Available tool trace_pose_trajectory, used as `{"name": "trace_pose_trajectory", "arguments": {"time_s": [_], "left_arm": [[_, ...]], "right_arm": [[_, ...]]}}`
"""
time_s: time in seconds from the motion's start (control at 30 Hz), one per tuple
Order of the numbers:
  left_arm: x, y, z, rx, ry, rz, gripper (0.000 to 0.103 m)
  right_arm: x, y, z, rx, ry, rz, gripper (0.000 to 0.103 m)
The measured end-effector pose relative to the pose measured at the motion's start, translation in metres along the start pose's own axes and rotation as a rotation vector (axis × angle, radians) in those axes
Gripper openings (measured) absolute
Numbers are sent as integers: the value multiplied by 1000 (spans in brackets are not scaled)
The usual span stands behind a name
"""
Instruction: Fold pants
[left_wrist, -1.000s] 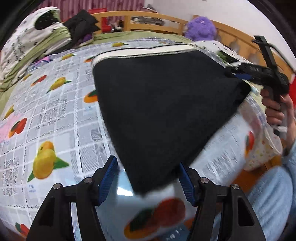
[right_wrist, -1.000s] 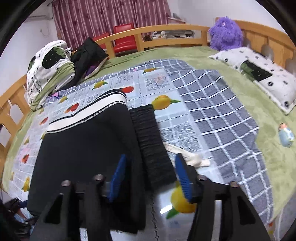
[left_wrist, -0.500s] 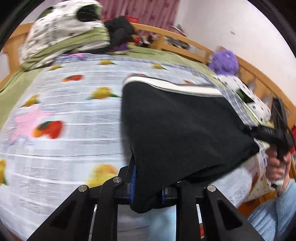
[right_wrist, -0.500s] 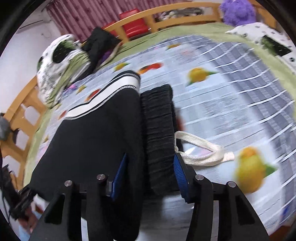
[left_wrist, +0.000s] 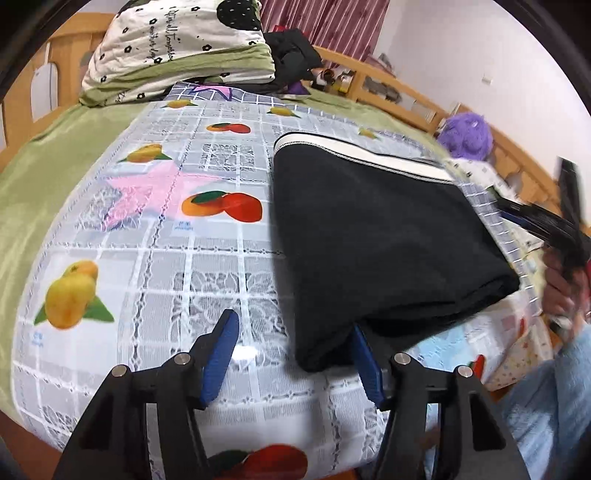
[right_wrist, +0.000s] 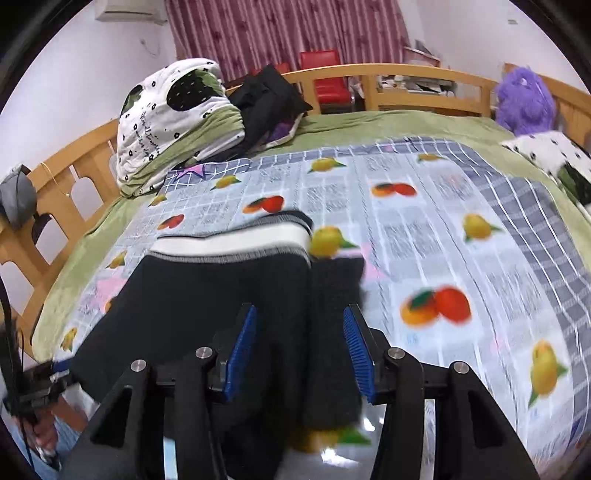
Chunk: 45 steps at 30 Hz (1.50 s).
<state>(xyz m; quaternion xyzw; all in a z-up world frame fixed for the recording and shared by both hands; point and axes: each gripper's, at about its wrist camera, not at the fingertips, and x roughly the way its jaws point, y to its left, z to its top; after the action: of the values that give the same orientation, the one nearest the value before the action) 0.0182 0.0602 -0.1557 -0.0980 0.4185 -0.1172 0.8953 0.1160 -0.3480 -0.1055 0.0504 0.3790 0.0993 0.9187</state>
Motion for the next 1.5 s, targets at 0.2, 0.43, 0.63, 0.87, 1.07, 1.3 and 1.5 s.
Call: {"name": "trace_pose_trajectory", "arguments": {"time_s": [0.2, 0.43, 0.63, 0.87, 1.07, 1.3, 1.5], "left_arm": [[-3, 1, -4, 60, -18, 27, 60], [-11, 1, -6, 72, -50, 3, 61], [-19, -2, -7, 60, -61, -53, 61], [-43, 4, 13, -27, -143, -102, 61], [-25, -43, 51, 49, -167, -107, 61], [41, -83, 5, 218, 6, 32, 61], [24, -82, 1, 203, 10, 4, 61]], "right_arm": [[96, 6, 38, -2, 167, -47, 51], [65, 15, 57, -36, 73, 77, 14], [102, -15, 32, -45, 158, -106, 26], [41, -5, 25, -9, 105, -114, 35], [-14, 28, -33, -103, 44, -59, 35], [-3, 38, -110, -231, 104, -157, 35], [-12, 15, -122, -107, 142, -48, 34]]}}
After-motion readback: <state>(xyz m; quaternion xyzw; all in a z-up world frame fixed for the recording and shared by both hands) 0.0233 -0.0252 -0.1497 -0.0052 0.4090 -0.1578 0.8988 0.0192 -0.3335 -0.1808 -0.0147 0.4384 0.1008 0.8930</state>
